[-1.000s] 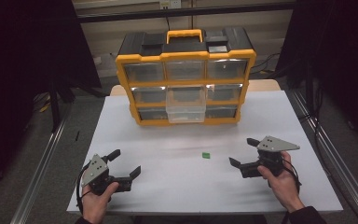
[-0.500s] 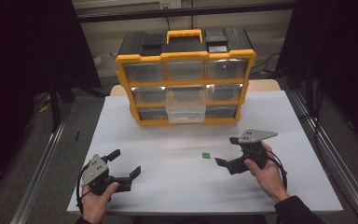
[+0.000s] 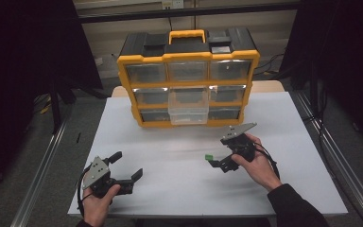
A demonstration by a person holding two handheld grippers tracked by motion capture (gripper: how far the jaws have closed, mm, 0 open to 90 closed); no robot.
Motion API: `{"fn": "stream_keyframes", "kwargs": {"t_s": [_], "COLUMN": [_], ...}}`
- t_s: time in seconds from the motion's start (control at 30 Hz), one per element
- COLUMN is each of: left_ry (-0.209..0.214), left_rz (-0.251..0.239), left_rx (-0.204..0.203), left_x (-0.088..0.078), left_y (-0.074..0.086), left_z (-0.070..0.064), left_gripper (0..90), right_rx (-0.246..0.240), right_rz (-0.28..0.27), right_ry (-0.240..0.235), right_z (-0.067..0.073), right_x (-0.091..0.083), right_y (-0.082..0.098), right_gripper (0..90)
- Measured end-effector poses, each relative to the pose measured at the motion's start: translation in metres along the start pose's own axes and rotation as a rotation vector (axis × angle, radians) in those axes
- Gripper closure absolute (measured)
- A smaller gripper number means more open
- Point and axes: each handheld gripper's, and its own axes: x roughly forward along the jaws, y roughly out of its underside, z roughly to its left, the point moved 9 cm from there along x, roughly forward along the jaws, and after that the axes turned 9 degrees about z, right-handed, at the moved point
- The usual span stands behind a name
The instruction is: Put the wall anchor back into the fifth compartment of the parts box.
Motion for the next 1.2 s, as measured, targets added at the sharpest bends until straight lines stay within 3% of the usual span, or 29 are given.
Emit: {"fn": "stream_keyframes", "kwargs": {"t_s": [0.3,0.57,0.63,0.67,0.9,1.0,1.03,1.07,1.2], "left_ry": [0.010,0.011,0.008,0.008,0.010,0.014,0.014,0.013,0.013], "left_rz": [-0.001,-0.002,-0.004,-0.004,-0.004,-0.012,-0.012,-0.009,-0.011], "left_rx": [0.008,0.014,0.014,0.015,0.023,0.005,0.005,0.008,0.012], "left_x": [0.001,0.001,0.000,0.000,0.000,0.001,0.001,0.001,0.001], "left_y": [0.000,0.000,0.000,0.000,-0.001,-0.001,-0.001,-0.001,-0.001], "left_z": [-0.002,-0.002,-0.002,-0.002,-0.002,-0.003,-0.003,-0.003,-0.003], "left_gripper": [3.0,3.0,3.0,3.0,3.0,3.0,3.0,3.0,3.0], "right_rx": [-0.038,-0.077,-0.063,-0.085,-0.113,-0.124,-0.147,-0.121,-0.155], "right_rz": [0.114,0.245,0.272,0.284,0.402,0.440,0.443,0.453,0.486], "right_ry": [-0.019,-0.048,-0.048,-0.054,-0.048,-0.042,-0.040,-0.043,-0.039], "right_z": [-0.009,-0.012,-0.013,-0.014,-0.018,-0.020,-0.022,-0.020,-0.022], "right_x": [0.005,0.012,0.014,0.014,0.016,0.017,0.018,0.018,0.020], "right_y": [-0.005,-0.005,-0.006,-0.006,-0.006,-0.005,-0.005,-0.005,-0.005], "right_gripper": [3.7,10.3,12.8,14.0,21.1,23.2,23.8,24.7,27.6]}}
